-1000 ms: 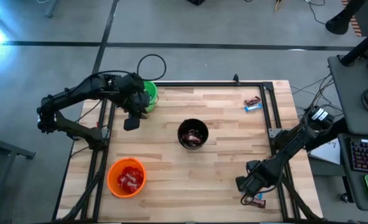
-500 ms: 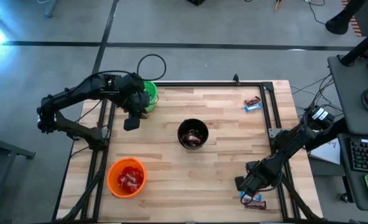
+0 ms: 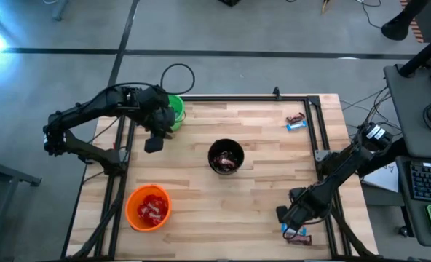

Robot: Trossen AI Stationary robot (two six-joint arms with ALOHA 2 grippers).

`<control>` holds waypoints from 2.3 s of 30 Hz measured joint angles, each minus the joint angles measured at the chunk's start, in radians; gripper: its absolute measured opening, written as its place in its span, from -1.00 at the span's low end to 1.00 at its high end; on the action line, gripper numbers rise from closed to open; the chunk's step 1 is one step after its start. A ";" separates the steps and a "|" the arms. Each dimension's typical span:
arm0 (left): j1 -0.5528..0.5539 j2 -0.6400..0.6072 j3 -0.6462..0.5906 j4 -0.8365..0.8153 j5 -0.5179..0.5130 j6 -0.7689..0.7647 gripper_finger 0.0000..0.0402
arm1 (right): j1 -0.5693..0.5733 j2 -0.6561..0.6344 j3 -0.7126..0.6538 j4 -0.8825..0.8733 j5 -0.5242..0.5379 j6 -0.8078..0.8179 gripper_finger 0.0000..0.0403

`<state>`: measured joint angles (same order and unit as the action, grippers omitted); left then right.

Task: Sort candy
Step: Put the red candy pack into the orange bucket

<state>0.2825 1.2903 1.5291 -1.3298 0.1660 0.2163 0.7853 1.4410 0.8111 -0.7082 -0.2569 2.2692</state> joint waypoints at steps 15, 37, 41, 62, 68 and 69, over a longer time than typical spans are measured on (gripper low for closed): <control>0.001 0.000 0.000 -0.078 -0.001 -0.004 -0.53 | 0.005 -0.001 0.329 -0.455 0.287 -0.101 -0.96; 0.000 -0.066 0.000 -0.033 -0.008 -0.095 -0.53 | -0.254 -0.001 0.564 -0.511 0.518 -0.735 -0.96; 0.001 -0.079 0.000 -0.032 -0.051 -0.121 -0.53 | -0.320 0.000 0.593 -0.437 0.521 -0.896 -0.96; 0.000 -0.003 0.000 0.207 0.122 -0.178 -0.53 | -0.542 0.000 0.641 -0.036 0.481 -1.402 -0.96; -0.016 0.042 0.000 0.259 0.174 -0.227 -0.52 | -0.571 0.000 0.641 0.040 0.469 -1.449 -0.96; -0.023 0.044 0.000 0.281 0.175 -0.232 -0.50 | -0.574 0.000 0.641 0.067 0.467 -1.457 -0.96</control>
<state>0.2595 1.3347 1.5291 -1.0485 0.3407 -0.0160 0.2108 1.4414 1.4517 -0.6410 0.2100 0.8117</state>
